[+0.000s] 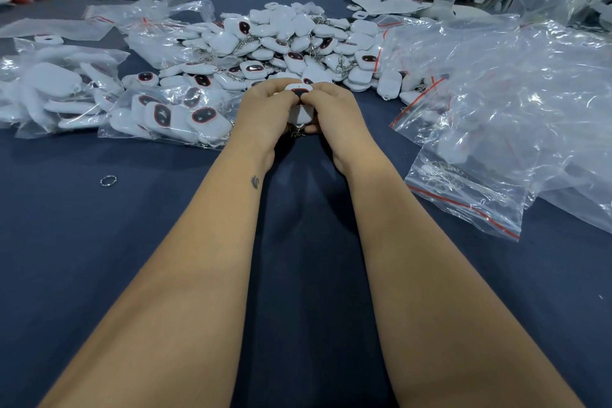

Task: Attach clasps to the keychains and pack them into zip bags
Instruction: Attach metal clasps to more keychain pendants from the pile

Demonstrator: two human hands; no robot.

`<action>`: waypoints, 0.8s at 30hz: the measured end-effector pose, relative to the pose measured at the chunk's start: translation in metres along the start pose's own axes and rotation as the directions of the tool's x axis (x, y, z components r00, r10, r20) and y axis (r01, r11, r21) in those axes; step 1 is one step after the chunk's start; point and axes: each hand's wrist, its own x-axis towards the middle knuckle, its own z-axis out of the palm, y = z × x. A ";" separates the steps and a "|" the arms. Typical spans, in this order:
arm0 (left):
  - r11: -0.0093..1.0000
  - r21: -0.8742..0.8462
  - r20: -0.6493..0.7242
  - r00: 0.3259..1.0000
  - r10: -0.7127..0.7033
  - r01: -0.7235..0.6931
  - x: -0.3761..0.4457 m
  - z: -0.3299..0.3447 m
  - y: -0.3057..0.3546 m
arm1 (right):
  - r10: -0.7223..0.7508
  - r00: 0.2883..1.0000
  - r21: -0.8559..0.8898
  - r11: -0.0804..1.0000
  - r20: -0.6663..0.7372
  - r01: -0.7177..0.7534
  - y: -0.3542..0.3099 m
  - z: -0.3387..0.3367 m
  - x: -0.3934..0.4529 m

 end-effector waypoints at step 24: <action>0.965 -0.263 -0.151 0.986 -0.065 0.023 0.007 -0.004 0.000 | 0.049 0.994 0.080 0.996 -0.102 -0.041 -0.001 -0.005 -0.002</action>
